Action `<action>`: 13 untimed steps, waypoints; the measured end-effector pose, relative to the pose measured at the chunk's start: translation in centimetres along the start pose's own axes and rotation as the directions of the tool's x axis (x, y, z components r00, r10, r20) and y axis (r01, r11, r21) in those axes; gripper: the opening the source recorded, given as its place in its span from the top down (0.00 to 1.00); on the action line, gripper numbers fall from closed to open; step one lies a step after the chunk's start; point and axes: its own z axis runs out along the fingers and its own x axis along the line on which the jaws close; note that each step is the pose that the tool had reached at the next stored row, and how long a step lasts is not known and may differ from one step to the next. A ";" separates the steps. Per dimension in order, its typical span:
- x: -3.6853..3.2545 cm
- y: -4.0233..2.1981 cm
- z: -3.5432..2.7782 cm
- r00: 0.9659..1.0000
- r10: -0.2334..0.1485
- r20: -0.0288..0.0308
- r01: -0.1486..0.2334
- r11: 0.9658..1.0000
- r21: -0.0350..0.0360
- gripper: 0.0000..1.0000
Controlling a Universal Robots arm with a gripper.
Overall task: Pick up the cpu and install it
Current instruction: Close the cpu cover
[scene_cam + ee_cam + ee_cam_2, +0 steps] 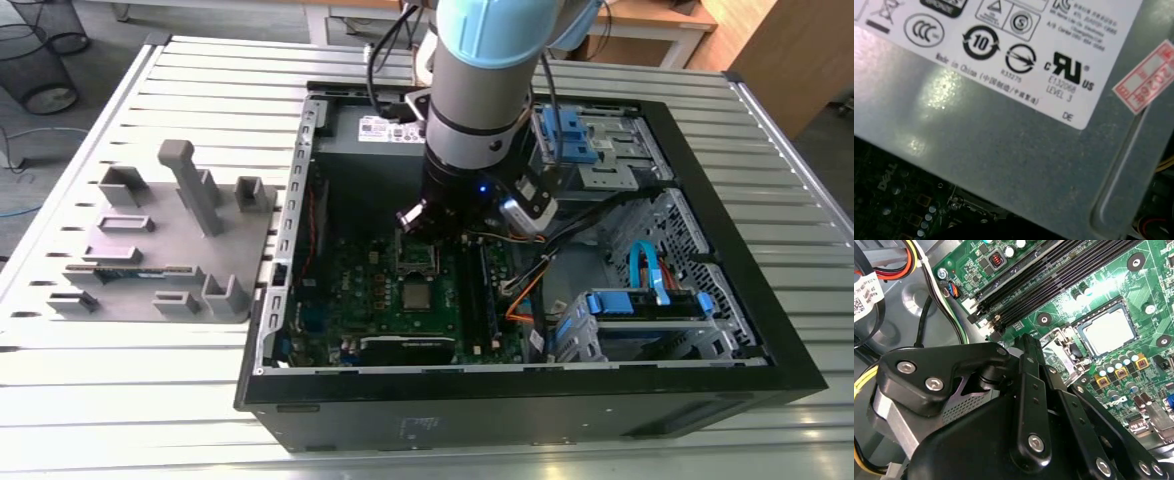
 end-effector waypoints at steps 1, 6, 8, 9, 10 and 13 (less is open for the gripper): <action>0.01 0.00 0.03 1.000 0.000 0.000 0.000 1.000 0.000 0.89; 0.00 0.01 0.20 1.000 0.000 0.000 0.000 1.000 0.000 0.89; 0.00 0.00 0.31 1.000 0.000 0.000 0.000 1.000 0.000 0.89; 0.00 0.00 0.34 1.000 0.000 0.000 0.000 1.000 0.000 0.89; 0.01 0.00 0.36 1.000 0.000 0.000 0.000 1.000 0.000 0.89; 0.00 0.00 0.37 1.000 0.000 0.000 0.000 1.000 0.000 0.89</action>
